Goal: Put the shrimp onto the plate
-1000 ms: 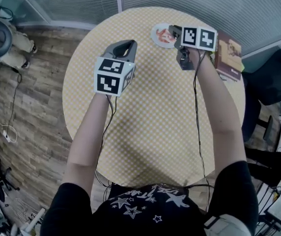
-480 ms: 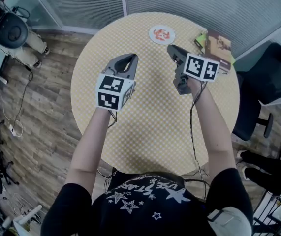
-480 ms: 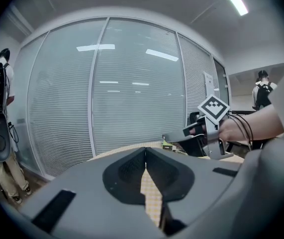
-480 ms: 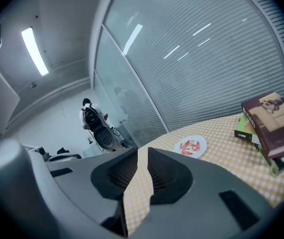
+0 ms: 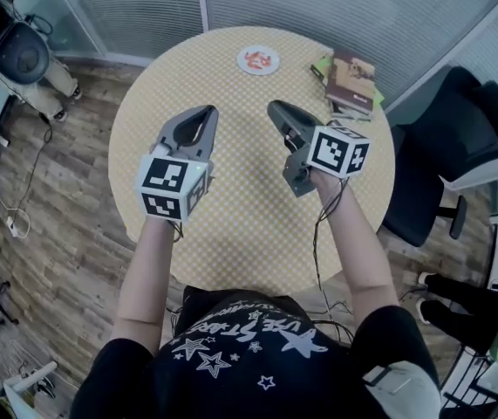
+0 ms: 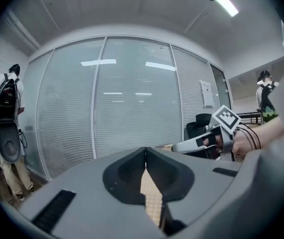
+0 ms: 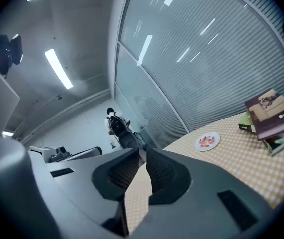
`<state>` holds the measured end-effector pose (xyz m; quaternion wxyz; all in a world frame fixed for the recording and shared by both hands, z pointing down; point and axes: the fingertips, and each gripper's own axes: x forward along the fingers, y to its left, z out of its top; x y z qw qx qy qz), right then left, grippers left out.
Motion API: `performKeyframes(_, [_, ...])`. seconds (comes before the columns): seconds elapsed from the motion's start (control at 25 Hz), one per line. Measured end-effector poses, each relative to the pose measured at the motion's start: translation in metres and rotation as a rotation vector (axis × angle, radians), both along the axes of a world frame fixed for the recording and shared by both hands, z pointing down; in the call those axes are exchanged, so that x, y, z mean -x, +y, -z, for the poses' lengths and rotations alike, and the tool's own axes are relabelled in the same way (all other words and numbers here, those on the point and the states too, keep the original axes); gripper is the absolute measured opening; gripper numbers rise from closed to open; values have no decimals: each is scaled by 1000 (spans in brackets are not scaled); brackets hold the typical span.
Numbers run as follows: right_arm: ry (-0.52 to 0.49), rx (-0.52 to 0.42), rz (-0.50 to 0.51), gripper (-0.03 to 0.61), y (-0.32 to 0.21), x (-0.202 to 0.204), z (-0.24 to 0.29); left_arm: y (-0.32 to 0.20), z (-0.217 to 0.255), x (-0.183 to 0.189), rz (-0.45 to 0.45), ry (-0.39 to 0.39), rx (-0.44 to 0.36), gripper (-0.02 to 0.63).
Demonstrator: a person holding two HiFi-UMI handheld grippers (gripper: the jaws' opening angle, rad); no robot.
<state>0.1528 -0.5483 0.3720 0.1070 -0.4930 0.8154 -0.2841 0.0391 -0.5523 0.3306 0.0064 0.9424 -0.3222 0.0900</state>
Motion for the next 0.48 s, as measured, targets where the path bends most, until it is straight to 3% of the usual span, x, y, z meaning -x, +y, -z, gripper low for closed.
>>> performKeyframes(0.24, [-4, -11, 110, 52, 54, 16, -7, 51, -5, 2, 19, 3, 20, 9])
performKeyframes(0.48, [3, -18, 74, 48, 96, 22, -6, 85, -20, 14, -19, -3, 77, 9])
